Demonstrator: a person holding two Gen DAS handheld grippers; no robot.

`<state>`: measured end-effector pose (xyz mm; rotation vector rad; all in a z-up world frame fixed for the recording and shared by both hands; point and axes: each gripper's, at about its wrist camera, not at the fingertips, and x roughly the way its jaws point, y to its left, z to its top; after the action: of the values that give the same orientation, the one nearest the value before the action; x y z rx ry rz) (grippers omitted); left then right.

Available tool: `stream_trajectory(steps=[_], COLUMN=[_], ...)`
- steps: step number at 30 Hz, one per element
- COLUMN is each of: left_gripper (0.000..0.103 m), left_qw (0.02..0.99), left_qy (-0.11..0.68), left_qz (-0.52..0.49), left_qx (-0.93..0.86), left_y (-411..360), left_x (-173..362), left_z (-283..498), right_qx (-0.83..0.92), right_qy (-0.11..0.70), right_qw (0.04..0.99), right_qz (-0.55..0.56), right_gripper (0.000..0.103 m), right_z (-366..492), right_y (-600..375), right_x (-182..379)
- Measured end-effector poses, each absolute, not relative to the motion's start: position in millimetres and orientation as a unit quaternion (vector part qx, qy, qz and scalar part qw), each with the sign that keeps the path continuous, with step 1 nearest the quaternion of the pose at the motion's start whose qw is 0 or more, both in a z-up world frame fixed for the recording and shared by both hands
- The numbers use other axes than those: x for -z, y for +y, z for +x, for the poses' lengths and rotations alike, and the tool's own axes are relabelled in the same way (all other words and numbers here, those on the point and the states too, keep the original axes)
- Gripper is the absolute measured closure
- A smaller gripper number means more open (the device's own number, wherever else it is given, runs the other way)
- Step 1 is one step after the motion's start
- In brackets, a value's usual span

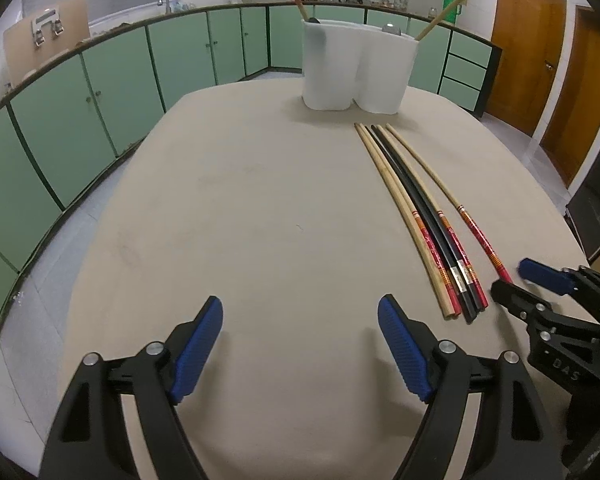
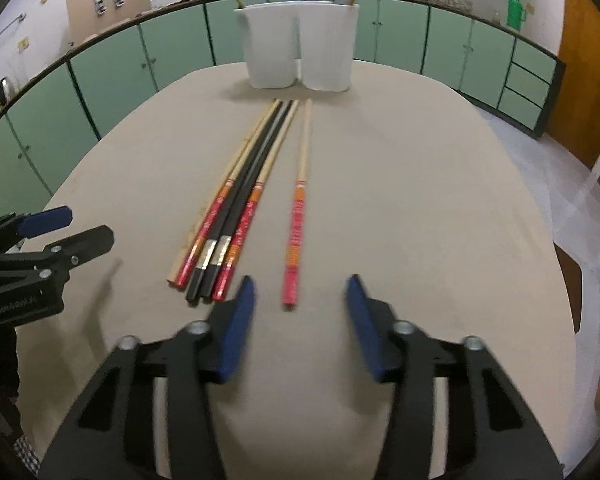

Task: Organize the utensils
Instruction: 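Grasp a red-orange chopstick with the right tool while the left tool grasps a plain wooden chopstick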

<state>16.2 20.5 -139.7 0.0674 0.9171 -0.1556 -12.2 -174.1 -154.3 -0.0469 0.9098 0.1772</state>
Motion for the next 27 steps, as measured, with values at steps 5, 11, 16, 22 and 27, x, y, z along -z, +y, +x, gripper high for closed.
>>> stream_trajectory(steps=[5,11,16,22,27], left_gripper=[0.024,0.024,0.024,0.024,0.023], left_qw=[0.891,0.884,0.878,0.880,0.885], left_qy=[0.446,0.453,0.458,0.455,0.451], left_qz=[0.031,0.038,0.045,0.060,0.056], left_qx=[0.084,0.112,0.127,0.121,0.103], left_y=[13,-9,-28,-39,-30], left_x=[141,146,152,156,157], left_z=[18,17,18,22,22], right_qx=[-0.091,-0.076,-0.072,-0.073,-0.075], right_qy=[0.438,0.438,0.437,0.436,0.436], right_qw=[0.894,0.896,0.897,0.897,0.897], right_qz=[-0.009,0.005,0.004,0.002,0.005], right_gripper=[0.097,0.098,0.098,0.098,0.097], right_z=[-13,-12,-9,-8,-8], right_y=[-175,-190,-196,-197,-196], right_x=[153,152,153,154,155])
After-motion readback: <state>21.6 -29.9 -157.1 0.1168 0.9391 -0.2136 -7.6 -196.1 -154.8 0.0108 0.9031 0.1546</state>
